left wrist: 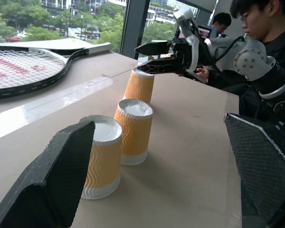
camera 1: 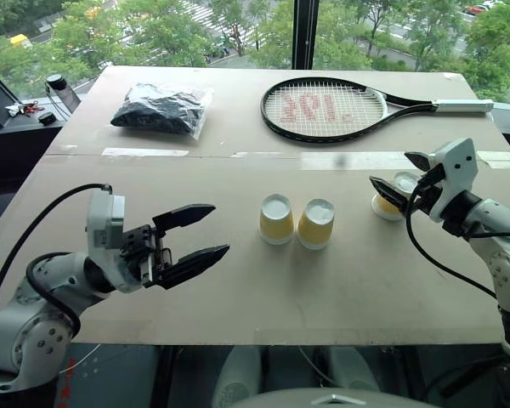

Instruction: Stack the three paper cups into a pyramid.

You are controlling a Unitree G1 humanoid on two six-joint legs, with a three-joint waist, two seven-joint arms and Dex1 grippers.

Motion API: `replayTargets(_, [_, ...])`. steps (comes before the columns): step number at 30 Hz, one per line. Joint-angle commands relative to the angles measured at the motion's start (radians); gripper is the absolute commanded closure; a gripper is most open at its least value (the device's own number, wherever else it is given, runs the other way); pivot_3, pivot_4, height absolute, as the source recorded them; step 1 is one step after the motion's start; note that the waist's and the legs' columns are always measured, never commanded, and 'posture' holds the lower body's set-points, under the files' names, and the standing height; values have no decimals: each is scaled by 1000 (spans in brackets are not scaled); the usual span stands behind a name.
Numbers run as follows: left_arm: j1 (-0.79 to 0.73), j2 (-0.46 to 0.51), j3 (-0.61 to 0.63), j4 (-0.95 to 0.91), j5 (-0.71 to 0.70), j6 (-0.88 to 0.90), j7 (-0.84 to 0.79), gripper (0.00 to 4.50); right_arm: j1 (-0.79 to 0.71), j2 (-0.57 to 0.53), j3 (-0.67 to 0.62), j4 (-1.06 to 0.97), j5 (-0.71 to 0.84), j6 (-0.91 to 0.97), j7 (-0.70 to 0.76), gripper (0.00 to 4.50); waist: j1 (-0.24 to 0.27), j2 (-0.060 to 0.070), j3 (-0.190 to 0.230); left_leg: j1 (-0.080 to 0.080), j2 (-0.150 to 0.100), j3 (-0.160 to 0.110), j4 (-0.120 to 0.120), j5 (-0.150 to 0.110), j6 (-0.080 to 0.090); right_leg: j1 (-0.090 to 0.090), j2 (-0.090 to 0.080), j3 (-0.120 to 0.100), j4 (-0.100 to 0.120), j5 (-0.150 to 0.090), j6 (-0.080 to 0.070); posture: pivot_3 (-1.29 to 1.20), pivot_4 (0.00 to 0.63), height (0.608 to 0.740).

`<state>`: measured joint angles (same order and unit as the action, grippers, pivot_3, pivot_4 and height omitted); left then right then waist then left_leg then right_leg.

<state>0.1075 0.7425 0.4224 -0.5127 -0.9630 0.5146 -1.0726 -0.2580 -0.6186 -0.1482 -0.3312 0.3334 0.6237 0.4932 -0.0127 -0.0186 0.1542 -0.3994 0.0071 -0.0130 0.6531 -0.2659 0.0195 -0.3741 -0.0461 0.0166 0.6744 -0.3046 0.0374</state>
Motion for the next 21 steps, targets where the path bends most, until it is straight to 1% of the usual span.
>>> replayTargets(1, [1,22,16,-34,-26,-10,-33,0,-4,10,3,13,-26,-31,-16,76,-3,0,0,0,0,0,0,0,0,0,0,0,0,0,0,0,150,740])
replayTargets(10, [5,27,49,-19,-41,-19,-60,0,-37,71,-6,83,-37,-33,-62,76,-3,0,0,2,1,2,0,0,0,0,1,2,2,0,0,0,150,740])
replayTargets(19, [52,11,55,-16,-21,-51,-82,0,-55,82,-5,121,-45,-50,-64,76,-2,0,0,1,1,2,0,0,0,0,1,2,2,0,0,0,150,740])
replayTargets(20, [57,11,57,-14,-21,-55,-86,0,-55,82,-5,116,-44,-51,-62,587,-2,0,0,1,1,2,0,0,0,0,1,2,2,0,0,0,150,740])
replayTargets(21, [60,11,59,-12,-20,-58,-89,0,-55,82,-5,112,-43,-50,-61,587,-2,0,0,1,1,2,0,0,0,0,1,2,2,0,0,0,150,740])
